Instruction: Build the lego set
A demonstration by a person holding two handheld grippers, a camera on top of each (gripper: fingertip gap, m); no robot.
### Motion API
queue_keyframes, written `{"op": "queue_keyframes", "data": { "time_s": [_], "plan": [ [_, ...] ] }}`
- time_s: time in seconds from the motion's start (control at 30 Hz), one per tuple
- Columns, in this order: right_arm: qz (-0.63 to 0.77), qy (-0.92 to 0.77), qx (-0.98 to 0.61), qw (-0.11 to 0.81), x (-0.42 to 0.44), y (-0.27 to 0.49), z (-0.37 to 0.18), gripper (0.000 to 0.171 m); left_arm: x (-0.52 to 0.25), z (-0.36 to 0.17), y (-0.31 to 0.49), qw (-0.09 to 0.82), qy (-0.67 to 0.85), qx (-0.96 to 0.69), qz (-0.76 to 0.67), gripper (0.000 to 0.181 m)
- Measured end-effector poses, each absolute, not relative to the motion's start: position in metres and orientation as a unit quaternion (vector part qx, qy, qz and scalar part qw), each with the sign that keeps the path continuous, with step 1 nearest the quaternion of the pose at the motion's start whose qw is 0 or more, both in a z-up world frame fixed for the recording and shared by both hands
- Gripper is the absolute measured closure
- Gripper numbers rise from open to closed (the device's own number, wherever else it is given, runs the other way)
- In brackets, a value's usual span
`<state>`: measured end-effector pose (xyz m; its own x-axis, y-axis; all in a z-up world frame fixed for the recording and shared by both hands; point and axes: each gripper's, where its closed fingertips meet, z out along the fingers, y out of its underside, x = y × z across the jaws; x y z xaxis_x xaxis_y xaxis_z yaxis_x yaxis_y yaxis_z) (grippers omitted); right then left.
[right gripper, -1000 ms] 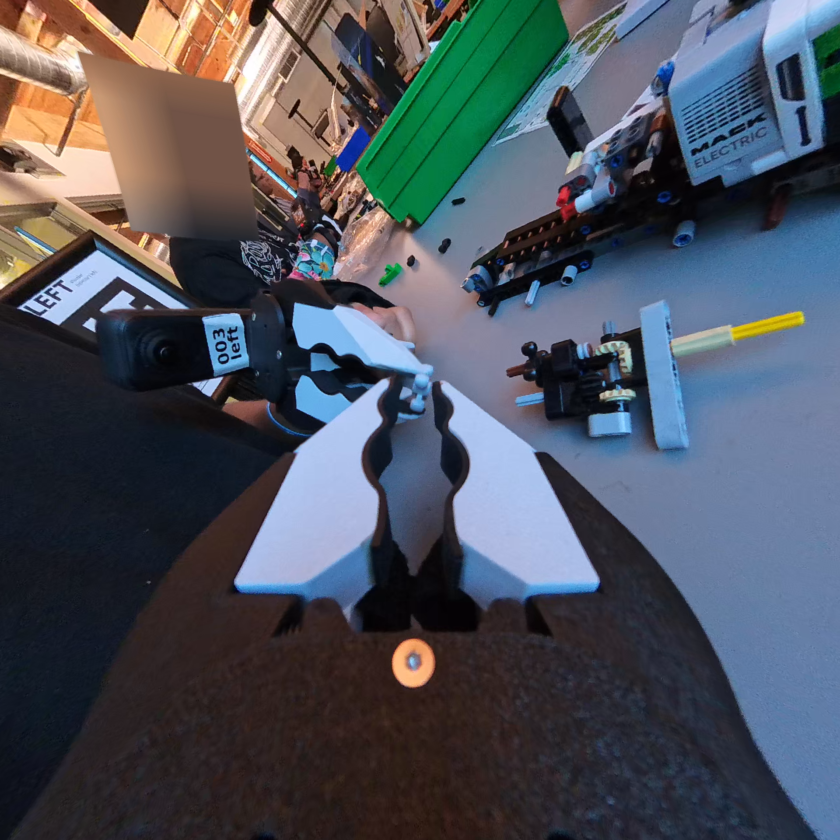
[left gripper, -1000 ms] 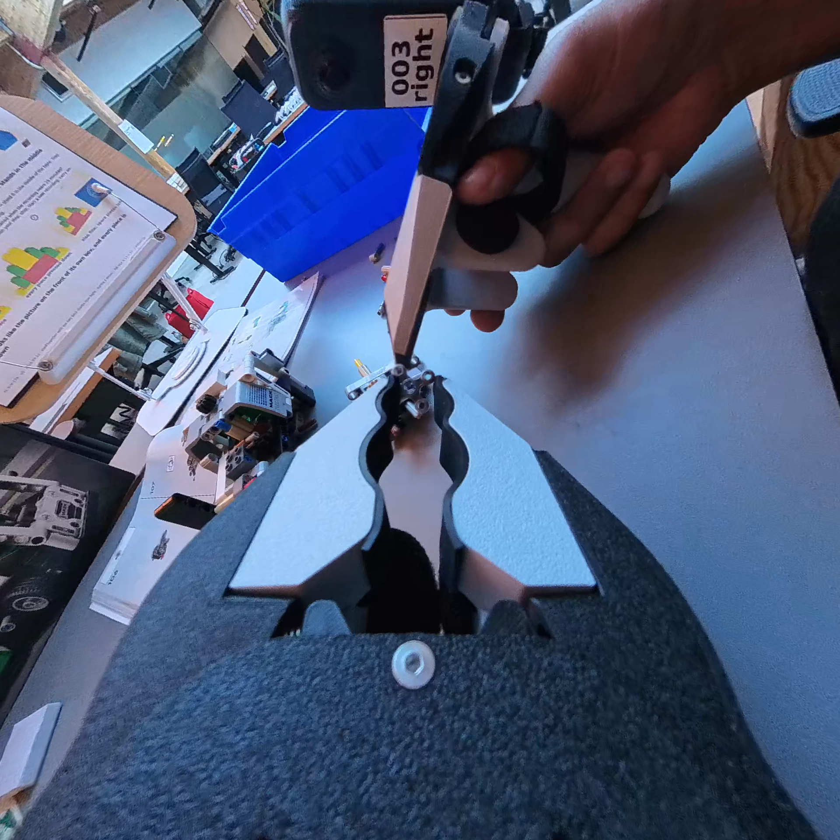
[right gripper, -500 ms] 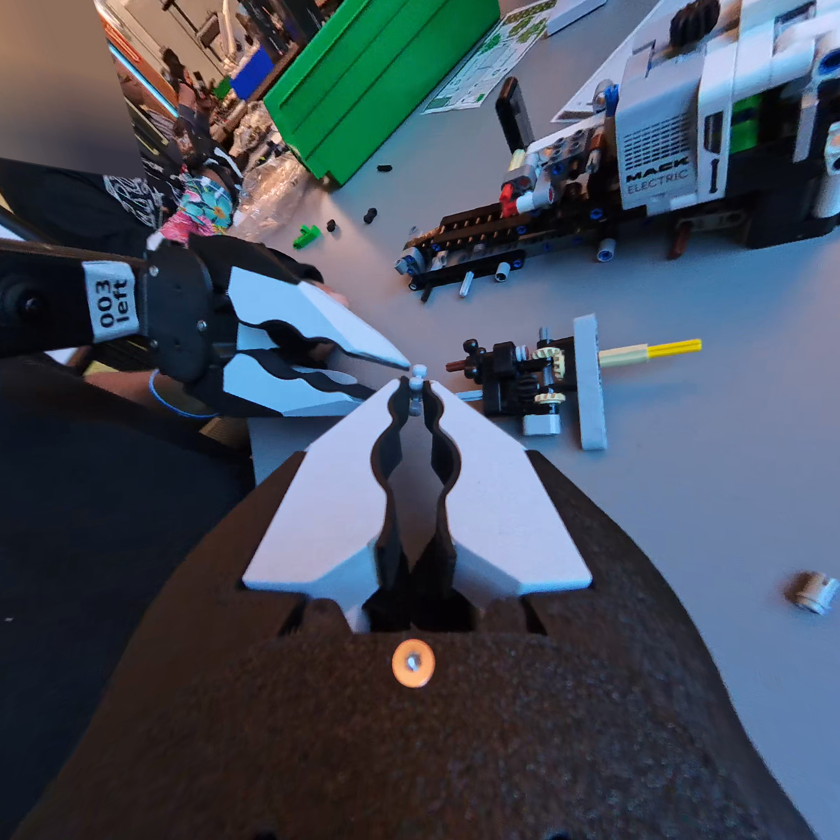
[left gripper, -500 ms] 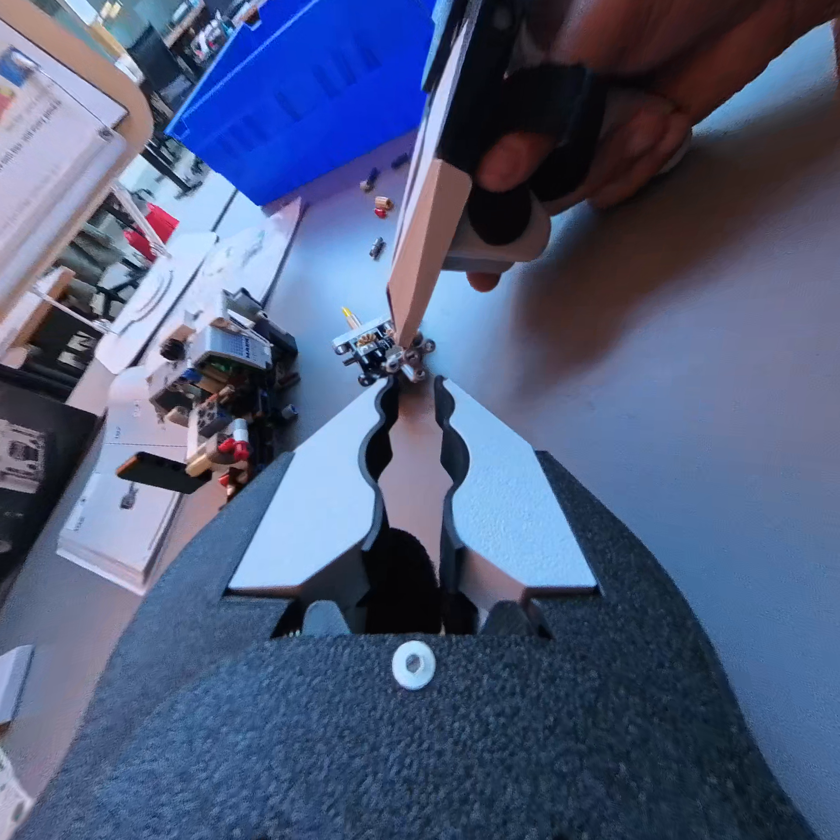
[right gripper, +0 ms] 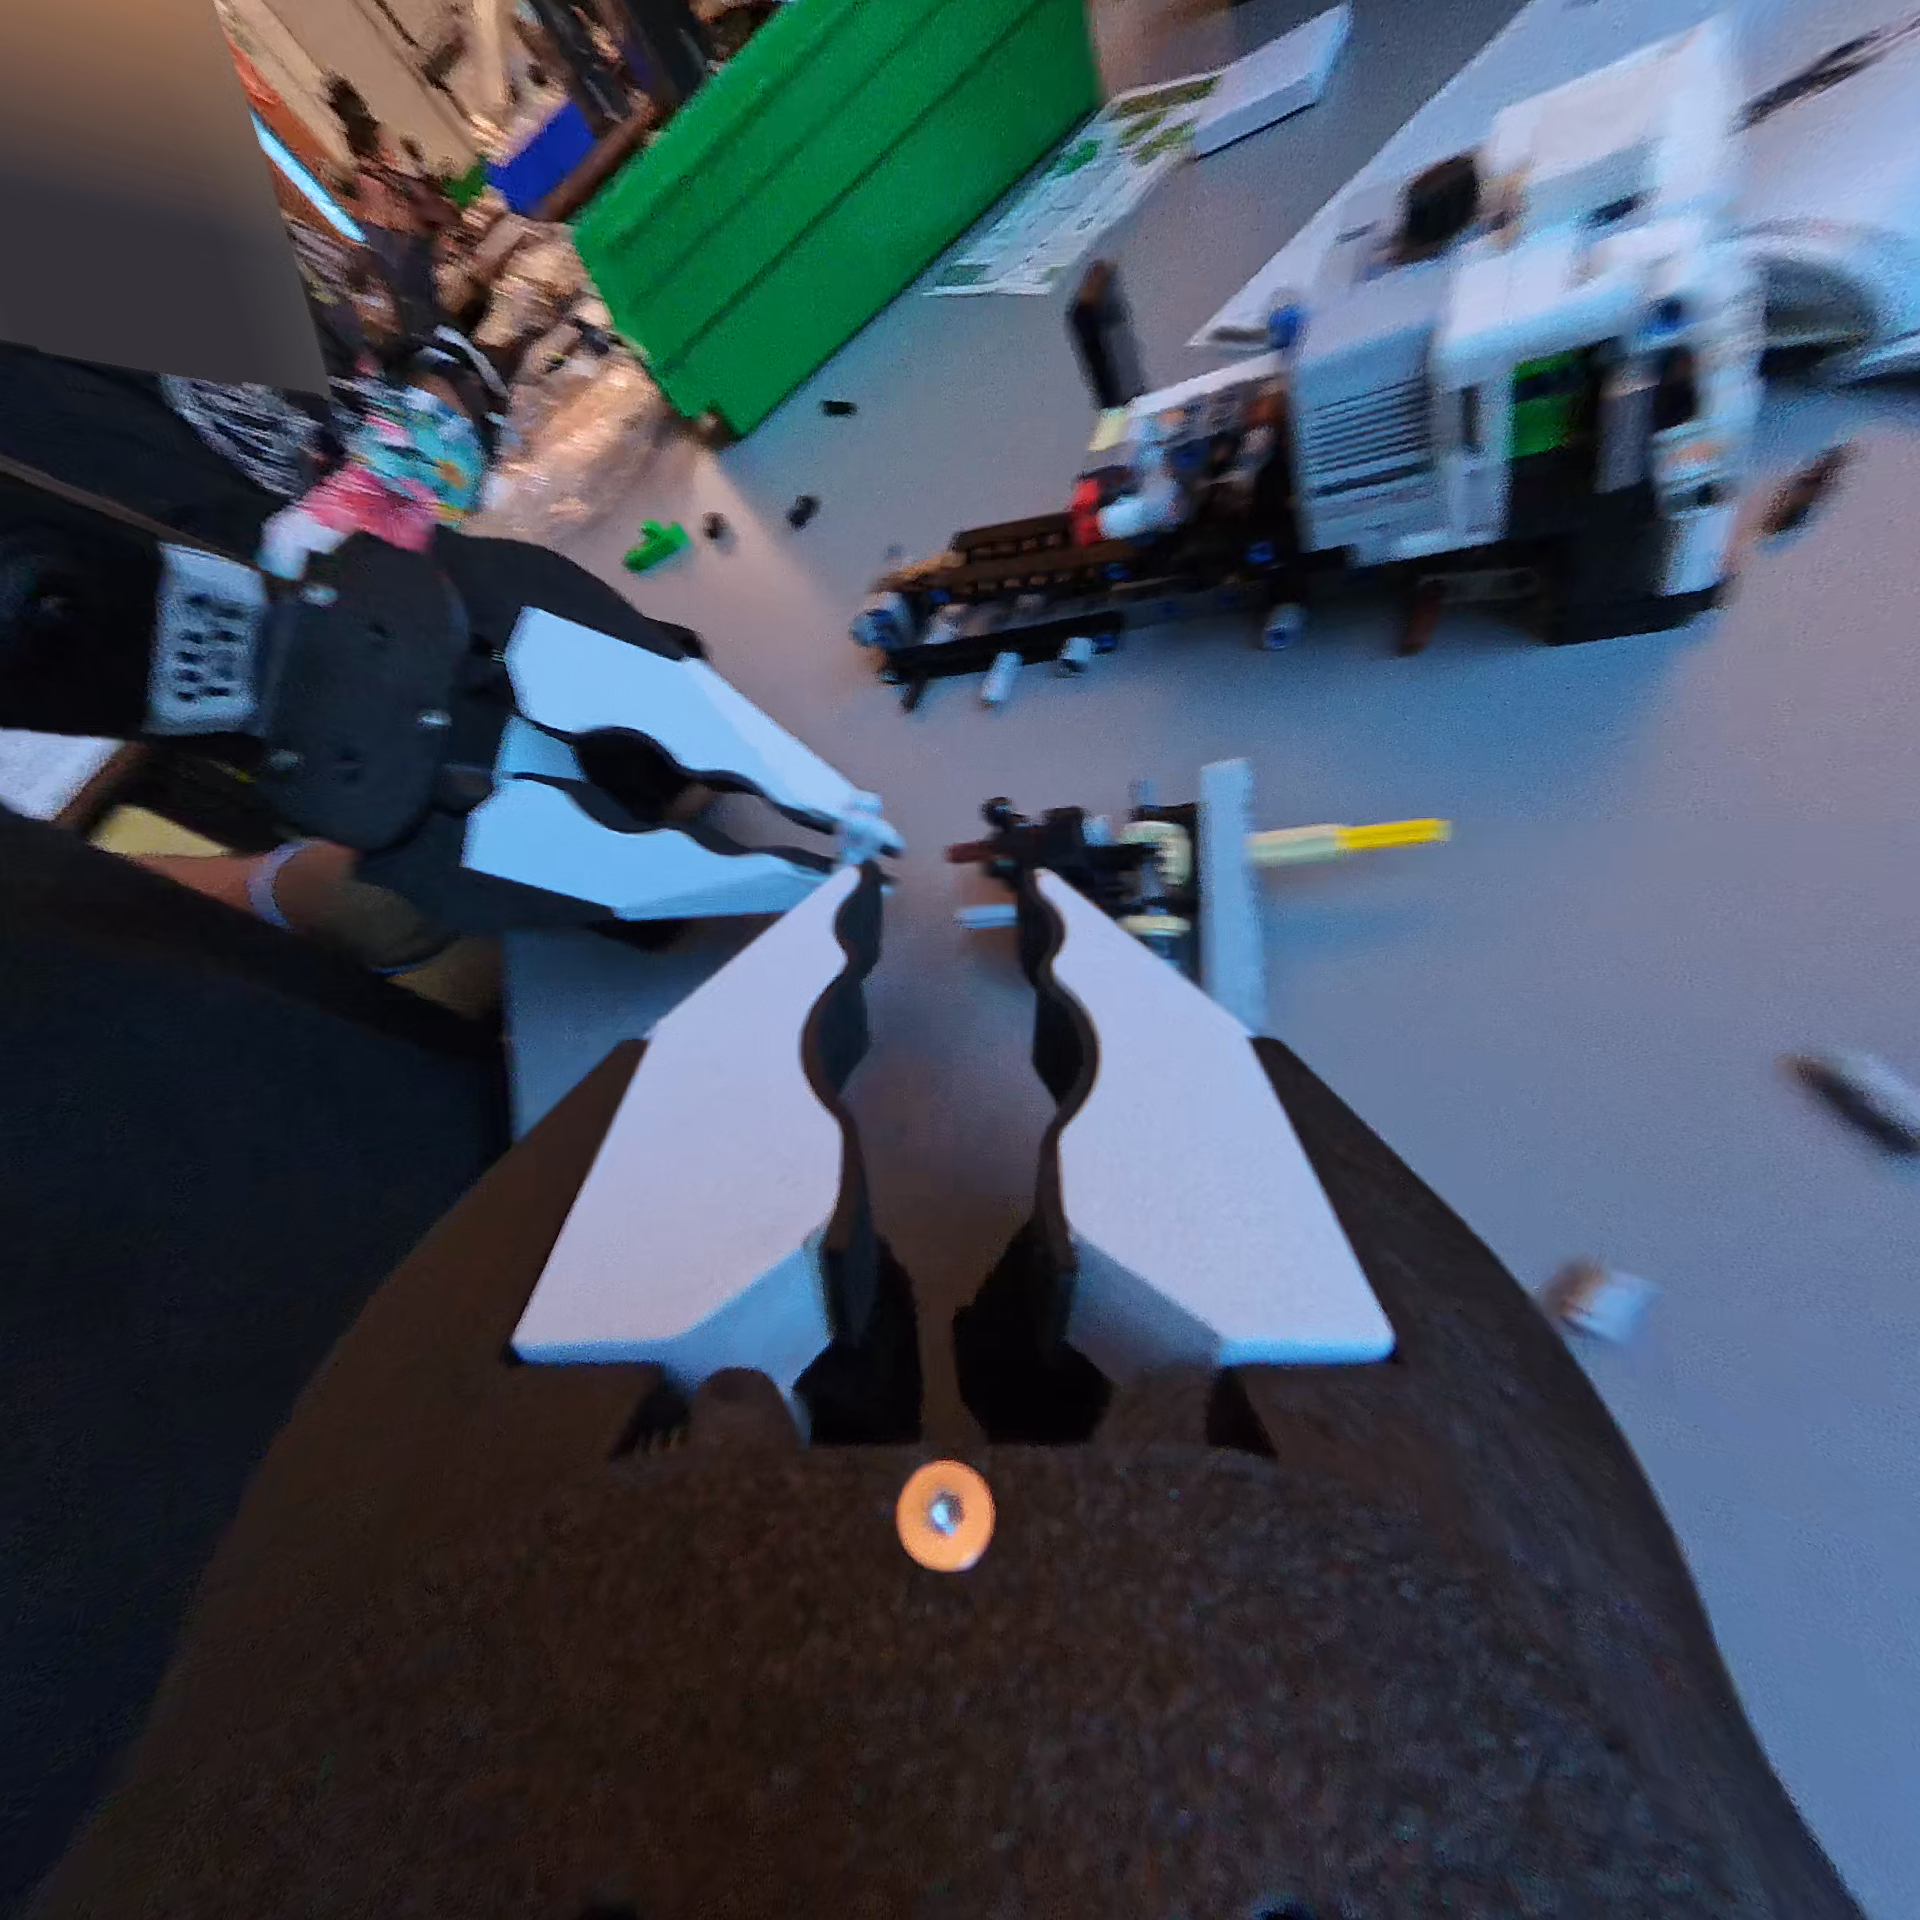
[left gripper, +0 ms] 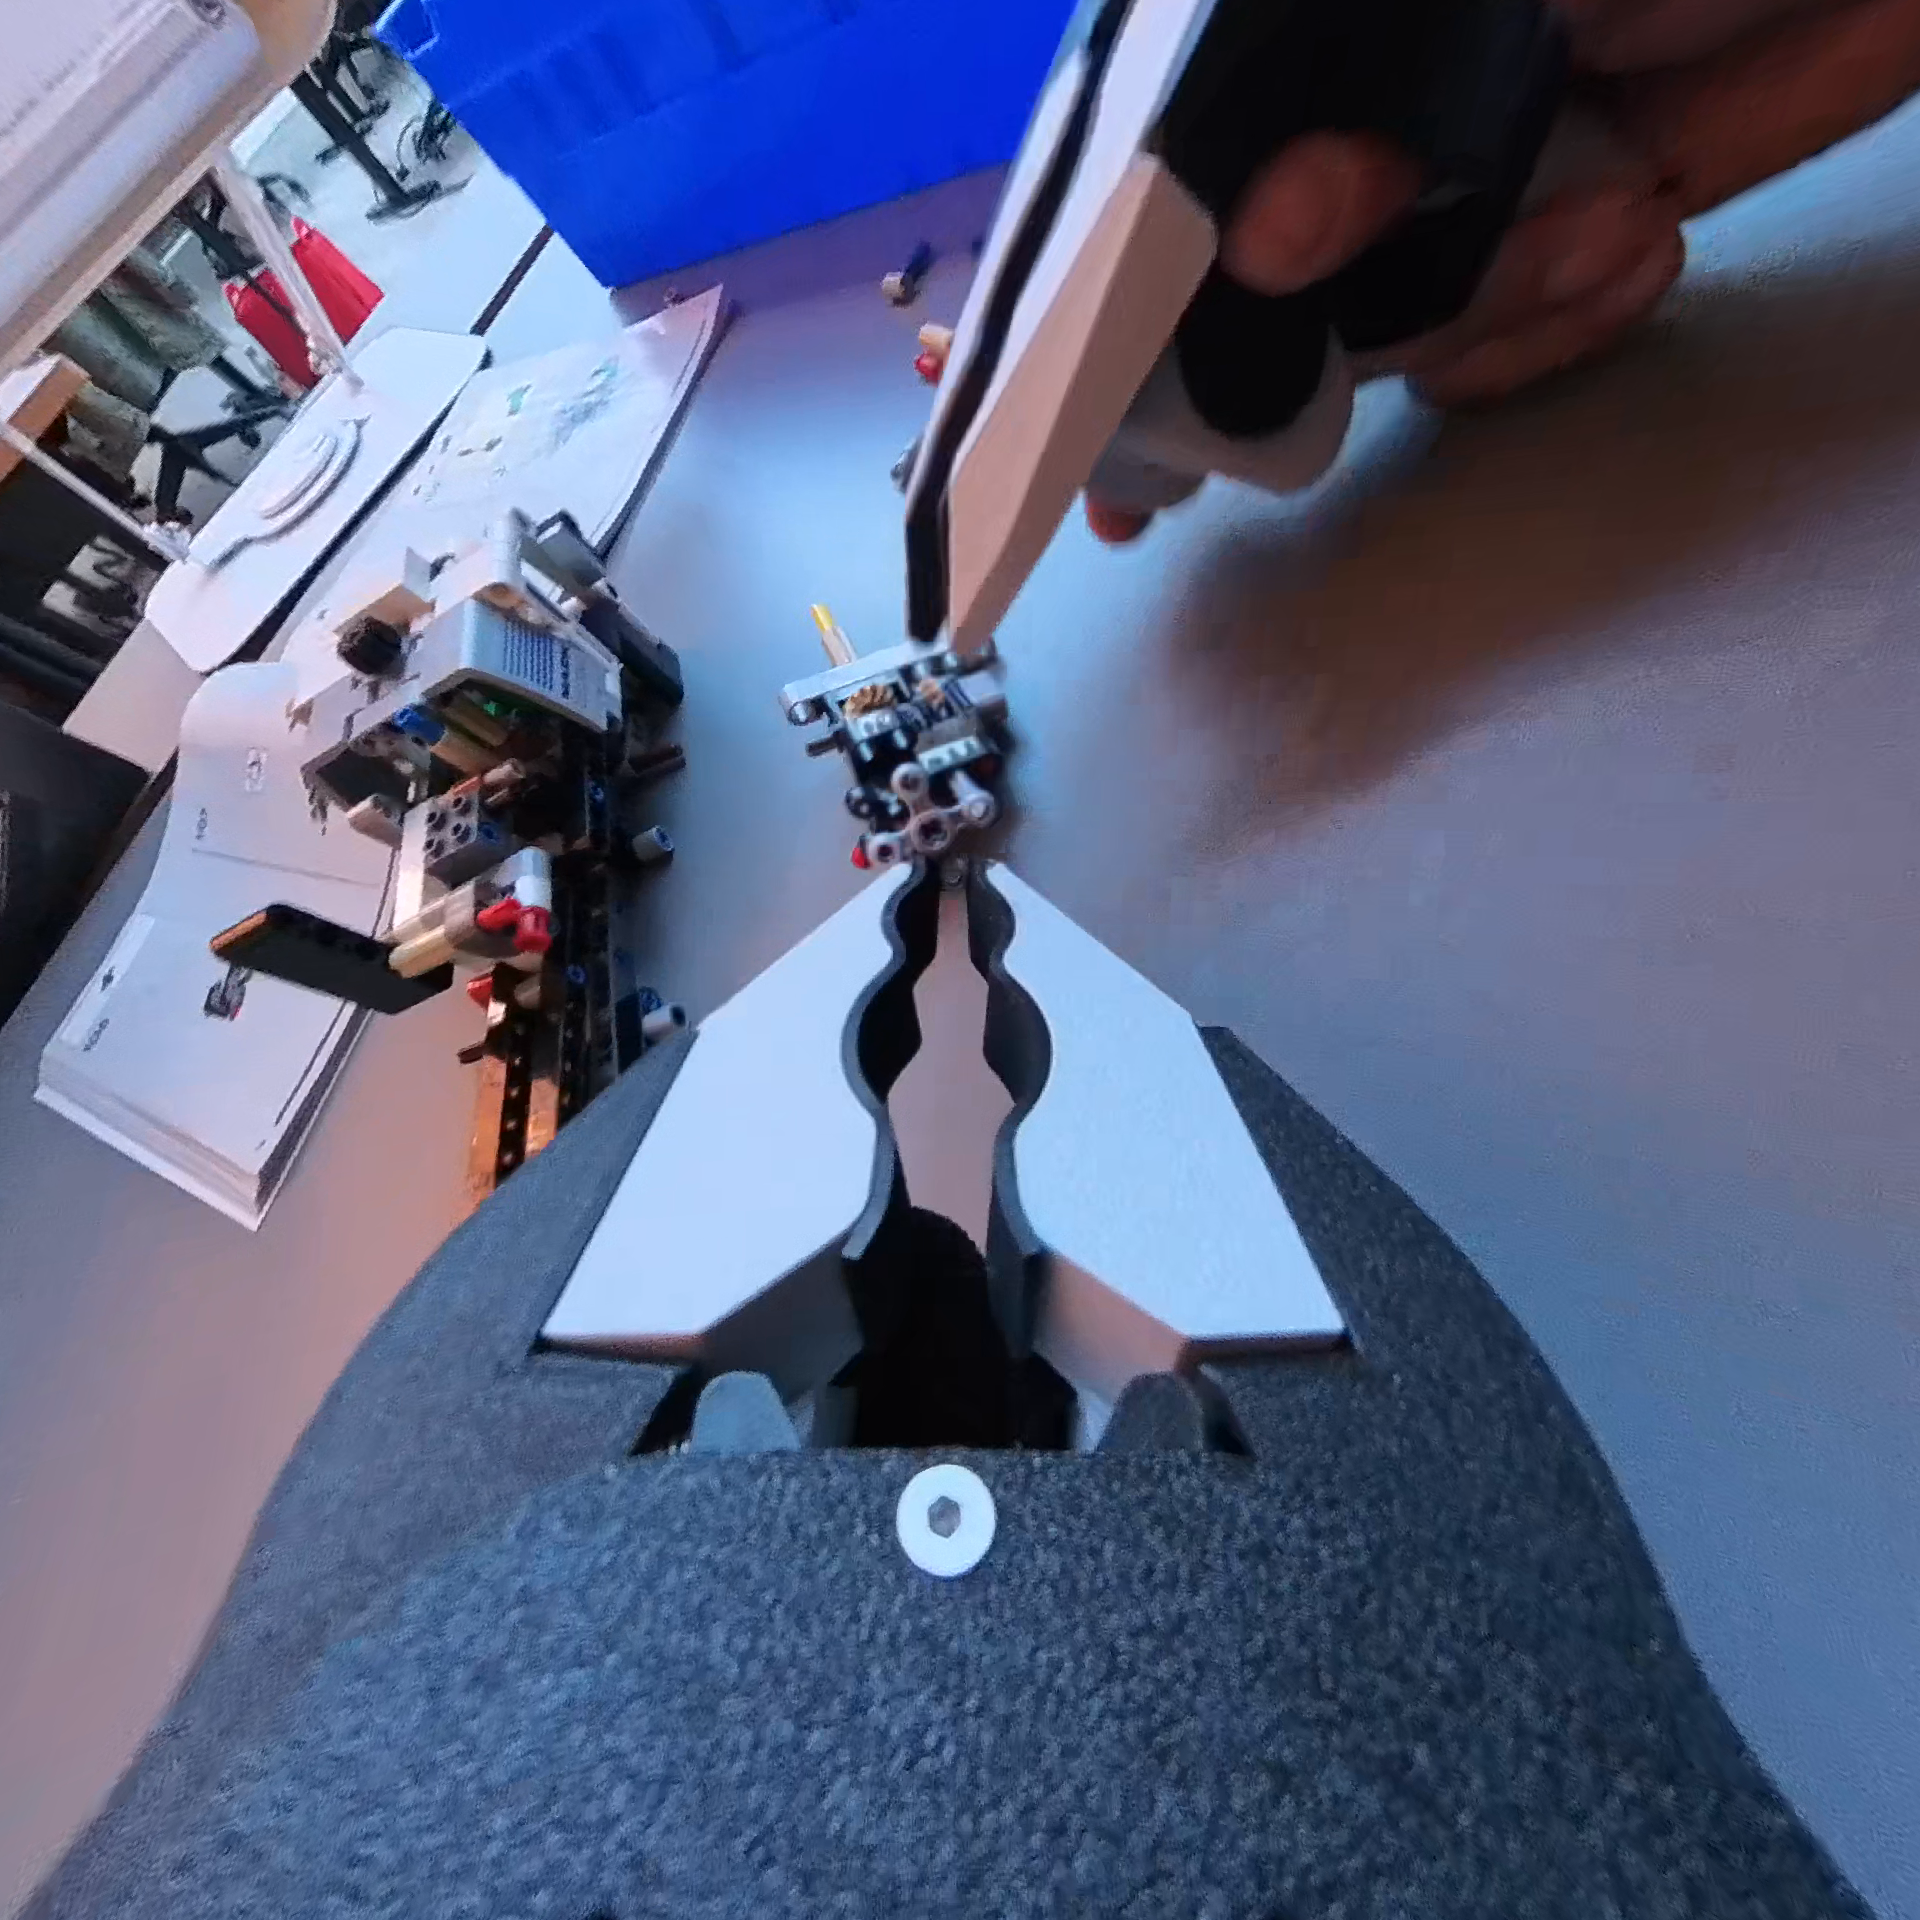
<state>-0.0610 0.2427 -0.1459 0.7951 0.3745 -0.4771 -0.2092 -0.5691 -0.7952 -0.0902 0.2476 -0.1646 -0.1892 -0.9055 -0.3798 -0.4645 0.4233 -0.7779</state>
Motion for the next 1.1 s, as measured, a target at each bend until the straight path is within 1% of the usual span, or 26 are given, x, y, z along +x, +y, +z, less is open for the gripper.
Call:
{"op": "queue_keyframes", "data": {
  "time_s": [0.1,0.17,0.2,0.27,0.3,0.47,0.63,0.77,0.8,0.83,0.87,1.0,1.1],
  "plan": [
    [0.197,-0.077,-0.873,0.44,-0.027,0.244,-0.162,0.122,-0.098,-0.167,0.255,0.43,0.724,-0.481,-0.244,0.178],
    [0.169,-0.107,-0.889,0.412,-0.029,0.242,-0.171,0.108,-0.101,-0.168,0.258,0.436,0.722,-0.482,-0.235,0.178],
    [0.165,-0.117,-0.896,0.394,-0.034,0.243,-0.176,0.103,-0.102,-0.168,0.259,0.438,0.722,-0.482,-0.233,0.178],
    [0.143,-0.125,-0.907,0.377,-0.038,0.246,-0.184,0.099,-0.103,-0.168,0.258,0.439,0.723,-0.48,-0.231,0.178],
    [0.132,-0.126,-0.906,0.381,-0.039,0.25,-0.185,0.1,-0.103,-0.168,0.259,0.442,0.723,-0.479,-0.23,0.178],
    [0.112,-0.103,-0.911,0.383,-0.035,0.256,-0.186,0.121,-0.103,-0.17,0.257,0.441,0.729,-0.473,-0.223,0.178],
    [0.138,-0.054,-0.908,0.392,-0.035,0.257,-0.182,0.125,-0.102,-0.174,0.258,0.436,0.734,-0.475,-0.212,0.178],
    [0.177,-0.016,-0.905,0.386,-0.046,0.25,-0.171,0.135,-0.104,-0.171,0.26,0.44,0.727,-0.481,-0.214,0.178],
    [0.174,-0.019,-0.907,0.383,-0.049,0.247,-0.171,0.132,-0.106,-0.171,0.261,0.441,0.726,-0.483,-0.214,0.178],
    [0.175,-0.024,-0.907,0.381,-0.053,0.245,-0.171,0.124,-0.108,-0.171,0.262,0.442,0.724,-0.485,-0.212,0.178],
    [0.18,-0.029,-0.907,0.38,-0.057,0.243,-0.171,0.12,-0.109,-0.171,0.263,0.443,0.723,-0.486,-0.21,0.178],
    [0.156,-0.078,-0.912,0.37,-0.047,0.237,-0.173,0.124,-0.115,-0.171,0.265,0.446,0.719,-0.491,-0.208,0.178],
    [0.143,-0.184,-0.891,0.39,-0.034,0.239,-0.157,0.125,-0.117,-0.168,0.263,0.451,0.719,-0.484,-0.214,0.178]
  ]
}}
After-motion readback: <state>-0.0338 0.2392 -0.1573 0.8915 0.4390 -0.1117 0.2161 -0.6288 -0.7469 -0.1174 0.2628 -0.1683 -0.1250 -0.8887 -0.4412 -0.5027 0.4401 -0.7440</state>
